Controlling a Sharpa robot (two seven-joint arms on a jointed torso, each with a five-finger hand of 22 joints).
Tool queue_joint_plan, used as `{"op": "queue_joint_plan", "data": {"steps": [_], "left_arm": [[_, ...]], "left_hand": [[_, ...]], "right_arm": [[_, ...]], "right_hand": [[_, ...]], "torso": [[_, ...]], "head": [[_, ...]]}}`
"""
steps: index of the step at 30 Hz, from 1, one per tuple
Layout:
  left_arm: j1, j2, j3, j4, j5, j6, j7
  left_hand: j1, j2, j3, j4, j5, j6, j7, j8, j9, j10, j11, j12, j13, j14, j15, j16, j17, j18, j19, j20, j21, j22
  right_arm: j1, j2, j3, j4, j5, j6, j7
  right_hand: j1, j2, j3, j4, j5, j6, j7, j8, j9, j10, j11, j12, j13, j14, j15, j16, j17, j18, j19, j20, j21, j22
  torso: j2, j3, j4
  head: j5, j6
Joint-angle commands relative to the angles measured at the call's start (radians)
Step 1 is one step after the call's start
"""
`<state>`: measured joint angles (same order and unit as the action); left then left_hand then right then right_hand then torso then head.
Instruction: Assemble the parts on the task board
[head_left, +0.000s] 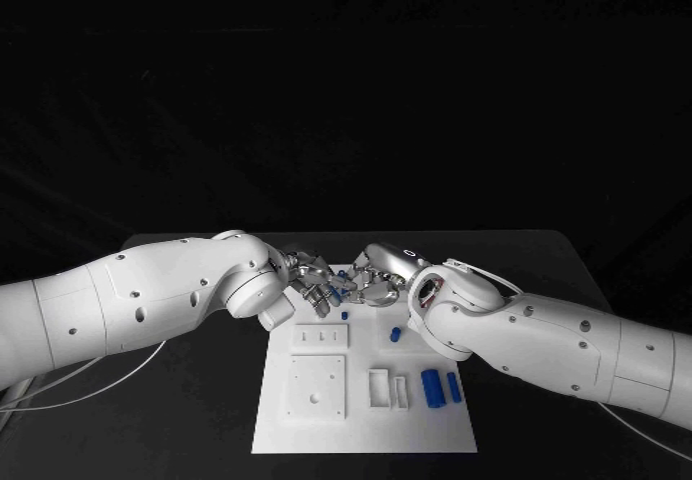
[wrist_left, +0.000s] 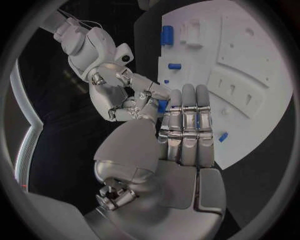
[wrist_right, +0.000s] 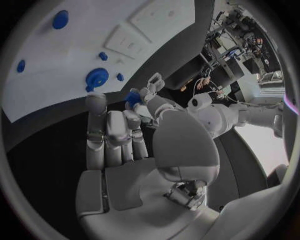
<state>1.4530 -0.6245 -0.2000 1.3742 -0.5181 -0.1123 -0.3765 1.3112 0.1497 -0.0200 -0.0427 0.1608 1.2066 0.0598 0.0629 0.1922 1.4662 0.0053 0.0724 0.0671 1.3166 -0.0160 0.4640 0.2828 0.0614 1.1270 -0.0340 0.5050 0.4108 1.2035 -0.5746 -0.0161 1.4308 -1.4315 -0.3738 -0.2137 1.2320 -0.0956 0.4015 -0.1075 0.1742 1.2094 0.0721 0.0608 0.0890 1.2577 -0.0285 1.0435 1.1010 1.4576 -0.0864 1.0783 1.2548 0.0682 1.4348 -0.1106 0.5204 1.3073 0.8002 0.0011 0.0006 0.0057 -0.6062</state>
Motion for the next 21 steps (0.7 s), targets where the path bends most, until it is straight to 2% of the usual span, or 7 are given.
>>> {"op": "queue_joint_plan", "data": {"steps": [1,5,7,9,12,14,21], "left_arm": [[0.001,-0.003,0.001,0.001,-0.004,0.022,0.011],[0.001,-0.004,0.001,0.001,0.000,0.028,0.009],[0.001,-0.005,0.001,0.001,0.002,0.032,0.008],[0.001,-0.006,0.001,0.001,0.006,0.033,0.008],[0.001,-0.006,0.001,0.000,0.011,0.034,0.005],[0.001,-0.006,0.001,0.000,0.013,0.033,0.002],[0.001,-0.005,0.001,0.001,0.015,0.018,-0.003]], "left_hand": [[-0.021,-0.002,-0.005,0.001,0.011,0.019,-0.018,0.001,-0.002,0.025,-0.004,-0.006,0.000,-0.004,-0.002,0.006,0.001,-0.016,-0.010,-0.001,0.001,0.000],[-0.048,-0.019,-0.021,0.022,0.034,0.016,-0.016,0.001,-0.007,0.021,-0.003,-0.006,0.000,-0.005,-0.001,0.005,0.001,-0.018,-0.009,-0.001,-0.002,-0.002],[-0.070,-0.033,-0.032,0.037,0.066,0.014,-0.015,0.001,-0.012,0.019,-0.002,-0.006,0.001,-0.005,-0.001,0.004,0.001,-0.019,-0.008,-0.001,-0.005,-0.004],[-0.092,-0.052,-0.041,0.051,0.129,0.013,-0.014,0.001,-0.016,0.016,-0.002,-0.005,0.001,-0.006,0.000,0.003,0.001,-0.020,-0.007,-0.002,-0.008,-0.006],[-0.130,-0.083,-0.033,0.077,0.285,0.014,-0.015,0.003,-0.001,0.013,-0.001,-0.004,0.001,-0.006,0.000,0.000,0.000,-0.021,-0.004,-0.002,-0.012,-0.009],[-0.134,-0.097,-0.022,0.084,0.319,0.017,-0.018,0.004,0.024,0.015,-0.003,-0.001,0.002,-0.007,-0.001,0.002,0.001,-0.023,-0.003,-0.004,-0.013,-0.009],[-0.136,-0.142,0.048,0.118,0.394,-0.013,-0.028,0.007,0.295,0.014,-0.006,0.018,0.006,-0.028,-0.003,0.047,0.028,-0.028,-0.013,-0.007,-0.003,0.009]], "right_arm": [[-0.002,-0.004,-0.002,-0.005,-0.005,0.019,-0.007],[-0.003,-0.004,-0.002,-0.005,-0.005,0.018,-0.007],[-0.003,-0.004,-0.002,-0.005,-0.005,0.018,-0.007],[-0.003,-0.004,-0.002,-0.005,-0.005,0.018,-0.006],[-0.003,-0.003,-0.002,-0.004,-0.005,0.017,-0.005],[-0.003,-0.003,-0.002,-0.004,-0.005,0.017,-0.005],[-0.004,-0.003,-0.002,-0.002,-0.005,0.016,-0.004]], "right_hand": [[0.002,0.010,-0.002,0.006,0.003,0.027,-0.021,0.003,0.002,0.003,-0.006,-0.003,-0.001,0.002,-0.003,-0.004,0.000,0.000,0.006,0.003,0.006,0.059],[0.002,0.011,-0.003,0.005,0.004,0.028,-0.022,0.003,0.003,0.003,-0.006,-0.003,0.000,0.003,-0.003,-0.003,0.001,0.000,0.006,0.002,0.005,0.059],[0.002,0.011,-0.003,0.005,0.004,0.028,-0.022,0.003,0.003,0.003,-0.006,-0.003,0.000,0.003,-0.003,-0.003,0.001,0.000,0.006,0.002,0.005,0.059],[0.002,0.011,-0.003,0.005,0.004,0.028,-0.022,0.003,0.003,0.003,-0.006,-0.003,0.000,0.003,-0.003,-0.003,0.001,0.000,0.006,0.002,0.005,0.059],[0.002,0.011,-0.003,0.005,0.004,0.028,-0.022,0.003,0.003,0.003,-0.006,-0.003,0.000,0.003,-0.003,-0.003,0.001,0.000,0.006,0.002,0.005,0.059],[0.002,0.011,-0.003,0.005,0.004,0.028,-0.022,0.003,0.003,0.003,-0.006,-0.003,0.000,0.003,-0.003,-0.003,0.001,0.000,0.006,0.002,0.005,0.059],[0.003,0.012,-0.004,0.004,0.005,0.029,-0.022,0.003,0.003,0.003,-0.007,-0.003,0.000,0.003,-0.003,-0.002,0.001,0.000,0.006,0.002,0.006,0.059]], "torso": [[0.000,0.0005,-0.0009],[0.000,0.0006,-0.0008],[0.000,0.0009,-0.0002],[0.000,0.0009,-0.0001],[0.000,0.0012,-0.0004],[0.000,0.0014,-0.0007],[0.000,0.0015,-0.0010]], "head": [[0.000,-0.002],[0.000,-0.002],[0.000,-0.003],[0.000,-0.003],[0.000,-0.004],[0.000,-0.004],[0.000,-0.004]]}}
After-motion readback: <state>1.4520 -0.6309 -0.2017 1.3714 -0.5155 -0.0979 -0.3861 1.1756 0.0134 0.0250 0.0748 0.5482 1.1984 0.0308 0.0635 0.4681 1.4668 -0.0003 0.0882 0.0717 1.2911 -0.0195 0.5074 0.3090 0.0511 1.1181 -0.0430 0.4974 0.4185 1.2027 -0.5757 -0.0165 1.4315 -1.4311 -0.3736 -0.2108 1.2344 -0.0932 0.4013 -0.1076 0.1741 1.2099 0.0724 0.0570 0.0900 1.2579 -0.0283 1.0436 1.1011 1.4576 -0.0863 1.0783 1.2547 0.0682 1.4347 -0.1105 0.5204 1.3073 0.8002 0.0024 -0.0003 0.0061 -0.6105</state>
